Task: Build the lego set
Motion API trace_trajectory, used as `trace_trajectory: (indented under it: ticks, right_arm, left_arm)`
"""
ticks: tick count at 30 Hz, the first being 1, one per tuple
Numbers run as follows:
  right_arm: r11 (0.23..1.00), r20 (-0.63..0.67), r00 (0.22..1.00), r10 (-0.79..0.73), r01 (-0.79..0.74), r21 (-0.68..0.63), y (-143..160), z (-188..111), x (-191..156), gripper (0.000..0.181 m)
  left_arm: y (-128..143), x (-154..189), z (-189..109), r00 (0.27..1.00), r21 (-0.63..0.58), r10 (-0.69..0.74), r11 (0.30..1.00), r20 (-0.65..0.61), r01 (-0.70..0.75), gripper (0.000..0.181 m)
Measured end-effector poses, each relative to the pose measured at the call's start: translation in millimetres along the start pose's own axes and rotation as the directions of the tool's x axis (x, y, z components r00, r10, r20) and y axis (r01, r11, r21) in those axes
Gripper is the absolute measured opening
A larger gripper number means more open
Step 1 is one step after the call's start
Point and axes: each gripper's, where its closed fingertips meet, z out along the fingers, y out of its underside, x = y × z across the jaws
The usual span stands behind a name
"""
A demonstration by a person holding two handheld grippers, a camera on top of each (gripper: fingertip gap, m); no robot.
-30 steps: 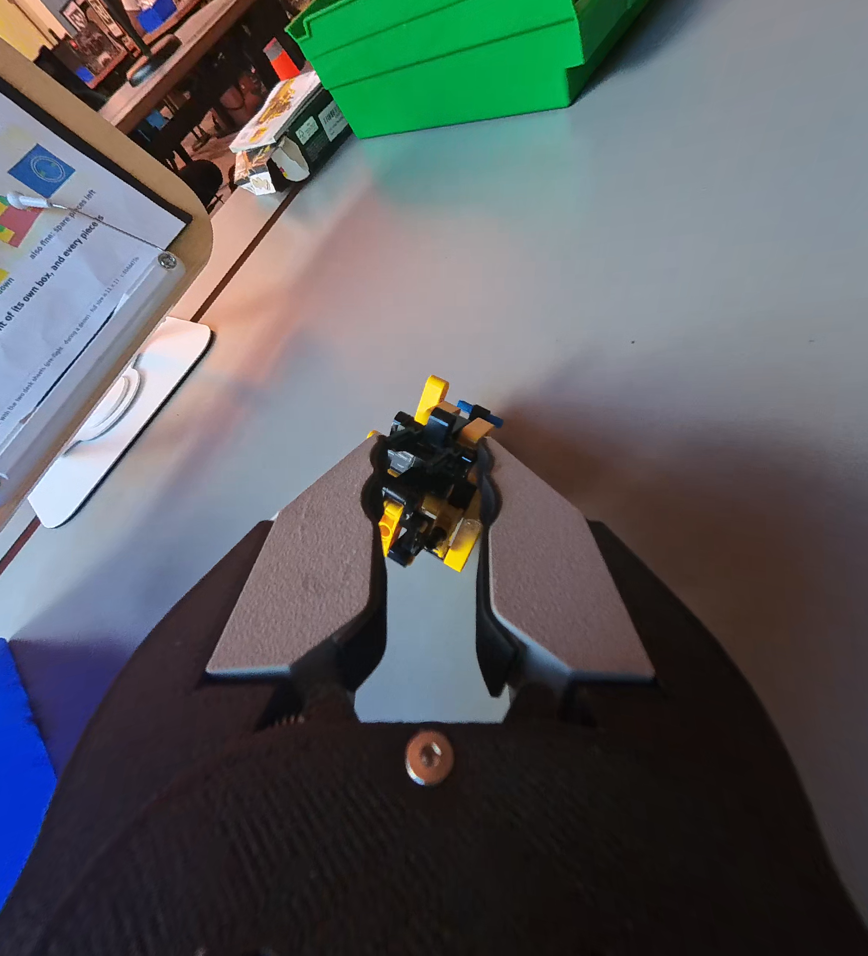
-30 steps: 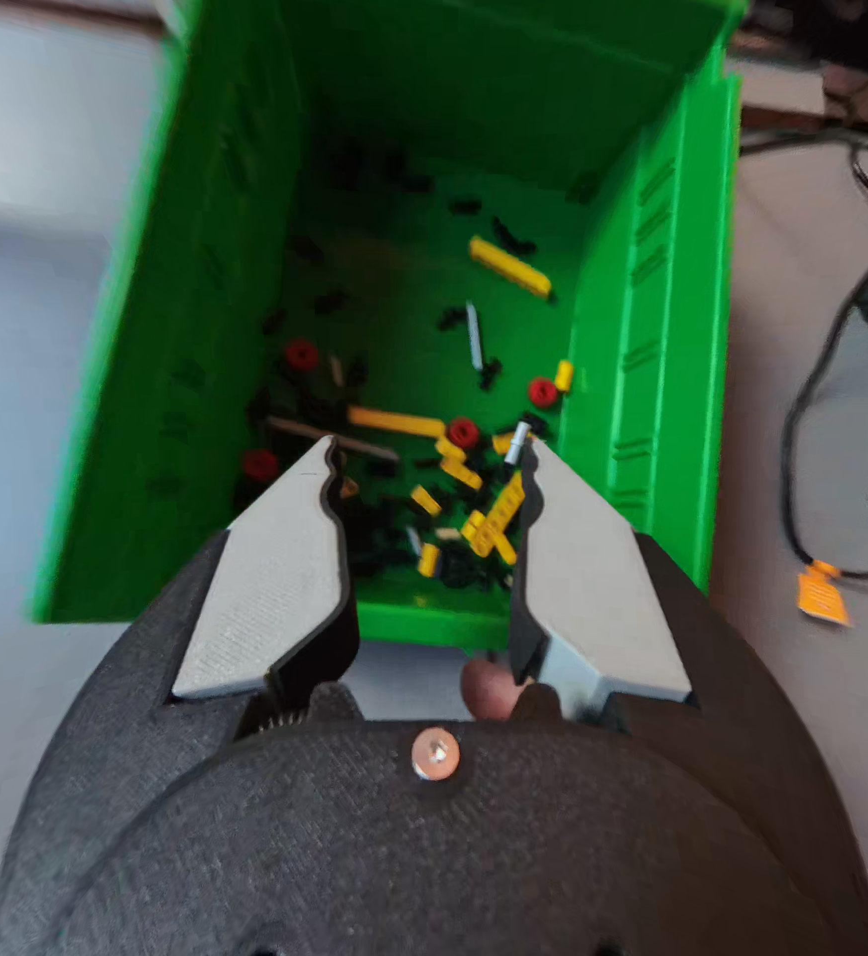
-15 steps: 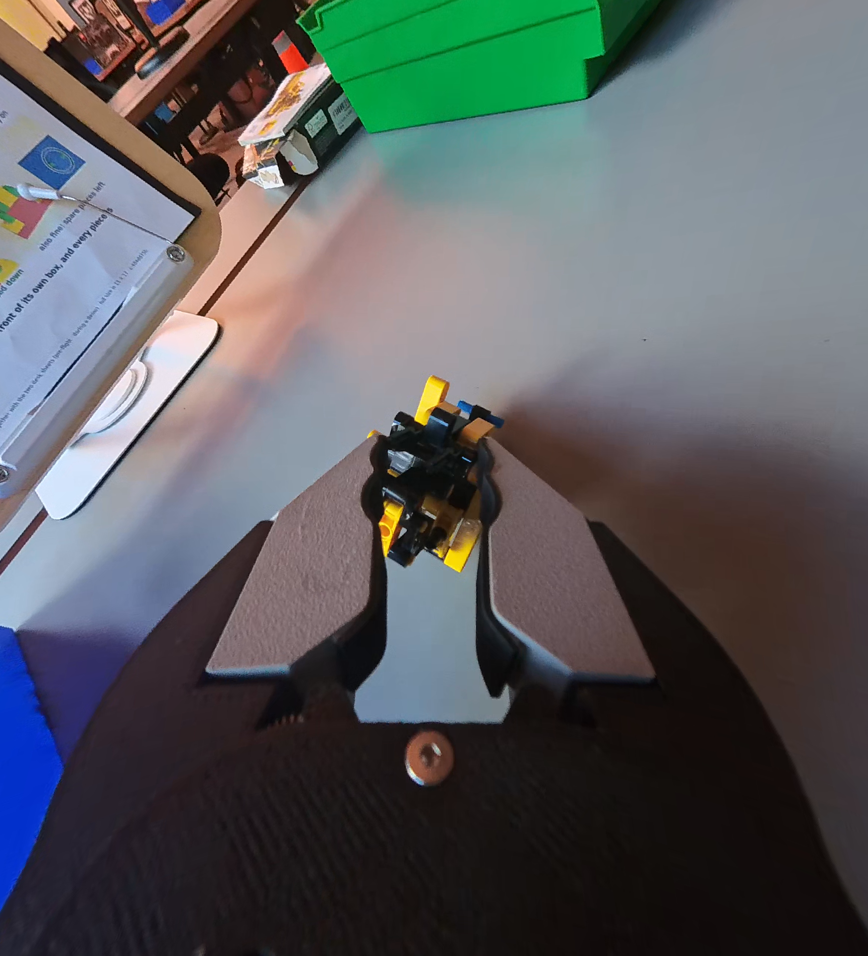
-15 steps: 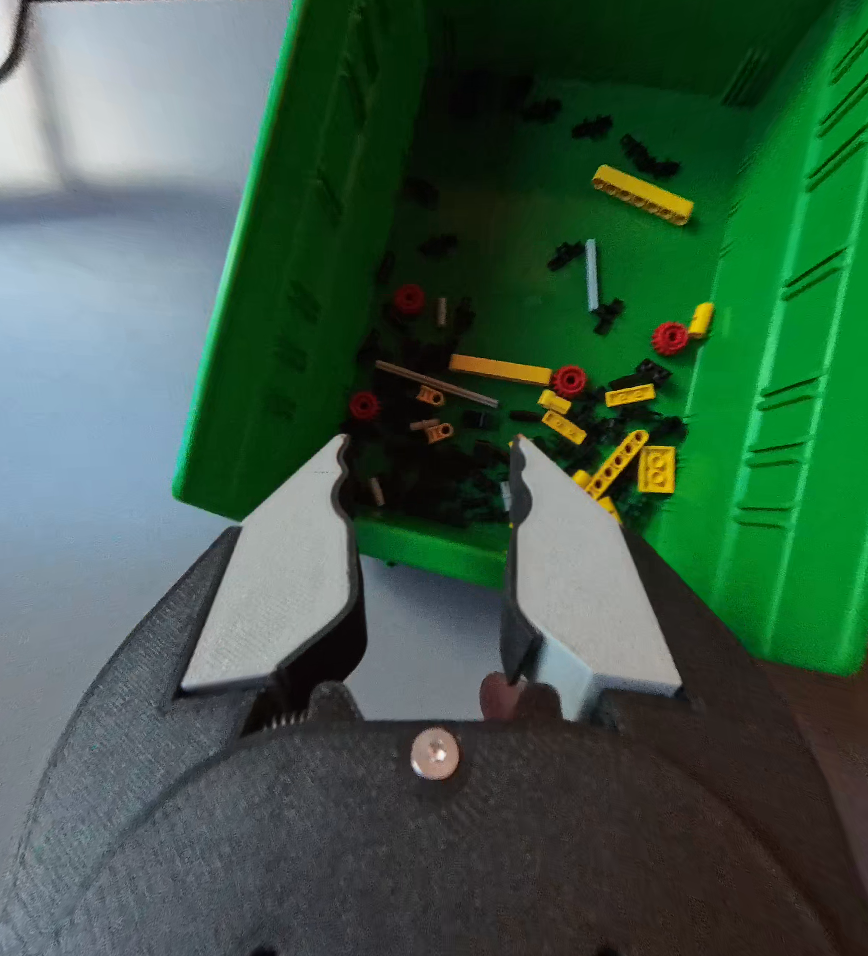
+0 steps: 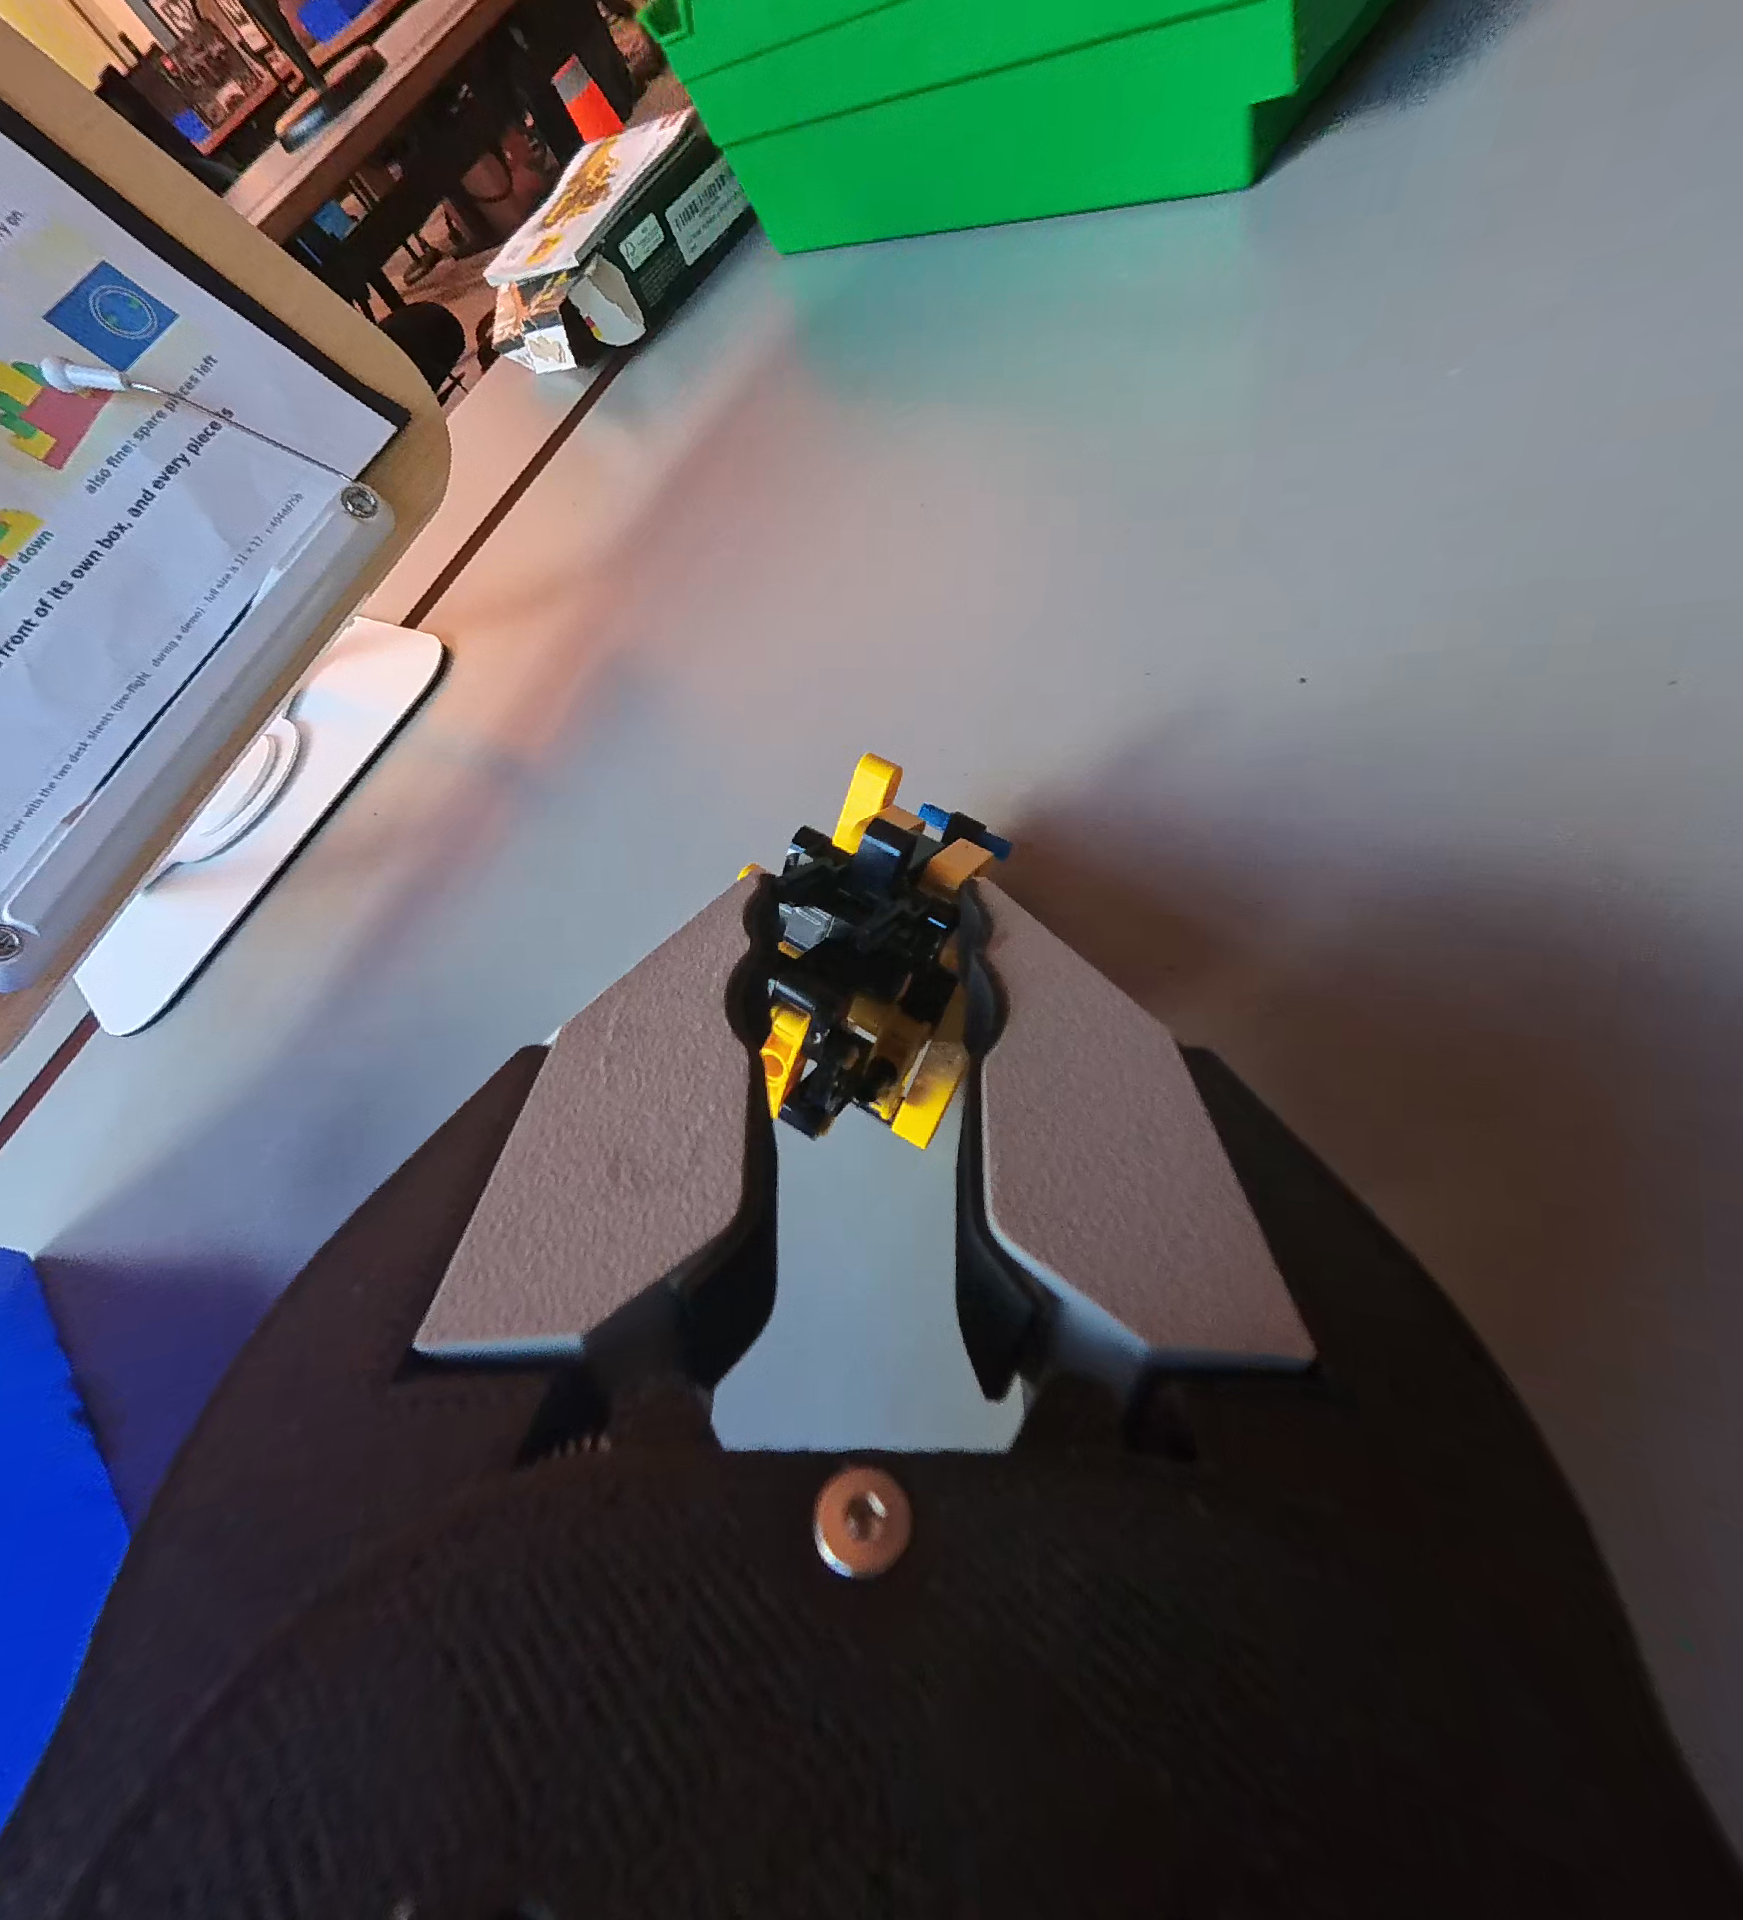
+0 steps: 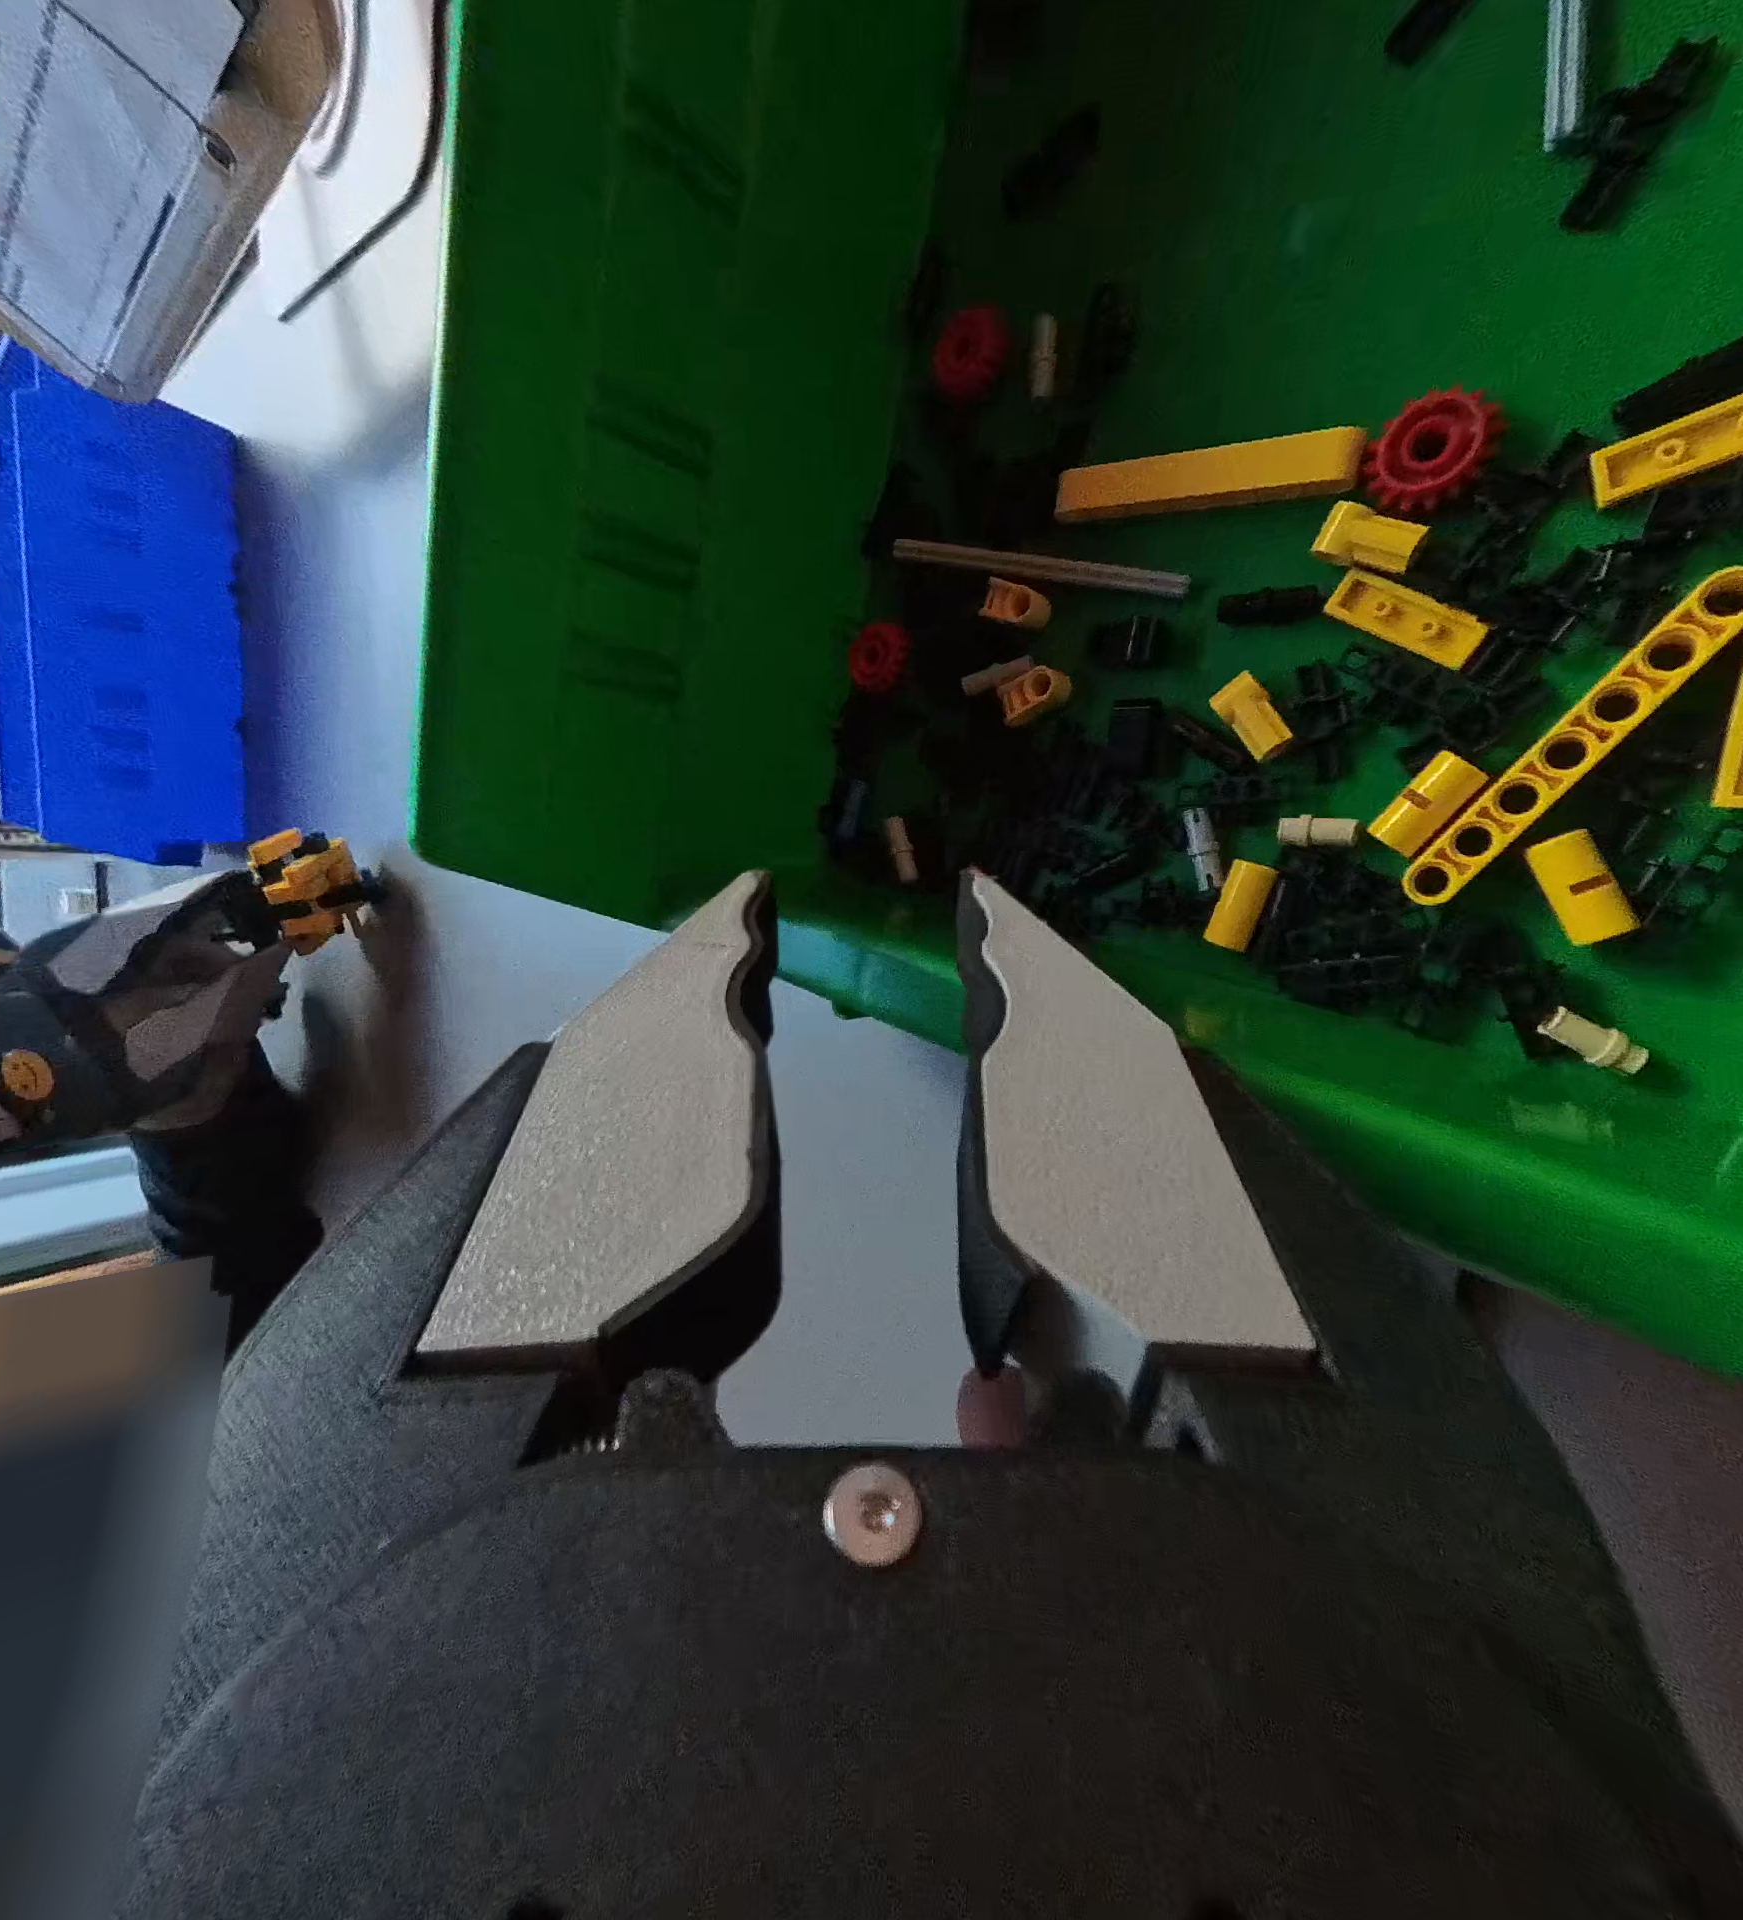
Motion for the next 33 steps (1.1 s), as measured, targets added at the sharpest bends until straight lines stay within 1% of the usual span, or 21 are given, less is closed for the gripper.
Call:
trace_trajectory:
  ticks: [2,4,5,7,9,11,12,13,15,16,18,19,20,21,22,23,24,26,27,30,33]
  right_arm:
    - [1.0,0.0,1.0,-0.014,0.014,-0.007,14.4,-6.1,-2.3,0.035]
    - [0.998,-0.038,0.998,-0.058,0.057,-0.016,24.7,-12.6,-3.9,0.048]
    - [0.995,-0.086,0.991,-0.1,0.102,0.013,21.5,-17.4,-3.8,0.043]
    - [0.975,-0.185,0.966,-0.181,0.201,0.099,6.0,-29.9,-12.2,0.043]
    - [0.927,-0.246,0.93,-0.271,0.322,0.195,-11.3,-41.7,-41.4,0.047]
    - [0.858,-0.27,0.889,-0.371,0.439,0.267,-19.6,-46.6,-86.5,0.051]
    - [0.816,-0.26,0.861,-0.437,0.501,0.289,-18.6,-43.5,-114.2,0.052]
    - [0.767,-0.24,0.826,-0.51,0.563,0.309,-14.9,-36.5,-142.9,0.055]
    - [0.654,-0.171,0.73,-0.662,0.673,0.344,1.4,-11.3,-198.5,0.056]
    - [0.604,-0.125,0.681,-0.721,0.708,0.366,12.8,6.8,-221.5,0.056]
    - [0.514,0.014,0.556,-0.831,0.759,0.4,43.8,53.3,-259.0,0.059]
    - [0.476,0.081,0.486,-0.87,0.788,0.389,60.4,79.3,-269.8,0.059]
    - [0.417,0.129,0.399,-0.908,0.829,0.373,76.0,103.3,-275.6,0.057]
    - [0.332,0.144,0.299,-0.943,0.869,0.367,88.0,123.6,-276.9,0.051]
    - [0.244,0.139,0.207,-0.968,0.901,0.359,96.7,140.1,-275.1,0.051]
    - [0.181,0.141,0.141,-0.98,0.925,0.335,104.1,152.8,-272.1,0.057]
    - [0.138,0.148,0.096,-0.984,0.943,0.304,110.1,161.6,-269.6,0.057]
    - [0.054,0.106,0.025,-0.994,0.958,0.283,111.2,174.3,-266.1,0.045]
    - [0.027,0.096,0.001,-0.995,0.961,0.274,111.5,181.0,-263.8,0.045]
    - [0.013,0.126,-0.016,-0.992,0.974,0.225,117.4,201.4,-256.1,0.051]
    - [-0.031,0.05,-0.041,-0.998,0.981,0.191,111.7,210.3,-249.5,0.047]
  left_arm:
    - [-0.1,-0.1,-0.2,1.0,0.0,0.0,1.0,0.0,0.0,0.031]
    - [-1.1,-2.1,-1.1,1.0,0.004,0.002,1.0,0.011,-0.002,0.031]
    - [-2.1,-4.2,-2.1,1.0,0.009,0.005,1.0,0.022,-0.005,0.031]
    - [-5.0,-7.9,-4.5,0.999,0.028,0.001,1.0,0.035,-0.002,0.031]
    - [-10.3,-9.6,-7.2,0.999,0.07,-0.039,0.997,0.018,0.037,0.031]
    - [-12.1,-12.6,-9.0,0.995,0.097,-0.097,0.99,-0.014,0.098,0.031]
    - [-11.6,-15.8,-9.9,0.992,0.106,-0.123,0.986,-0.022,0.125,0.031]
    - [-10.5,-19.1,-10.5,0.988,0.113,-0.154,0.981,-0.032,0.156,0.031]
    - [-9.8,-24.7,-12.0,0.973,0.133,-0.223,0.964,-0.064,0.23,0.031]
    - [-10.4,-26.2,-13.0,0.964,0.146,-0.251,0.954,-0.086,0.262,0.031]
    - [-10.7,-29.2,-14.2,0.946,0.163,-0.301,0.934,-0.117,0.317,0.031]
    - [-9.3,-30.1,-14.1,0.941,0.162,-0.315,0.929,-0.125,0.332,0.031]
    - [-7.8,-30.7,-13.7,0.94,0.157,-0.315,0.929,-0.13,0.334,0.031]
    - [-5.9,-31.3,-13.5,0.944,0.153,-0.304,0.934,-0.127,0.322,0.031]
    - [-3.7,-32.3,-13.4,0.952,0.148,-0.284,0.943,-0.116,0.299,0.031]
    - [-1.0,-33.4,-13.4,0.962,0.14,-0.254,0.954,-0.101,0.267,0.031]
    - [1.4,-33.5,-13.5,0.972,0.13,-0.219,0.965,-0.087,0.229,0.031]
    - [1.2,-28.3,-14.9,0.983,0.134,-0.159,0.976,-0.093,0.17,0.031]
    - [0.0,-25.3,-15.0,0.984,0.14,-0.149,0.977,-0.102,0.162,0.031]
    - [0.3,-23.4,-12.1,0.983,0.124,-0.154,0.978,-0.101,0.166,0.031]
    - [-0.5,-21.5,-12.9,0.981,0.123,-0.158,0.978,-0.11,0.171,0.031]
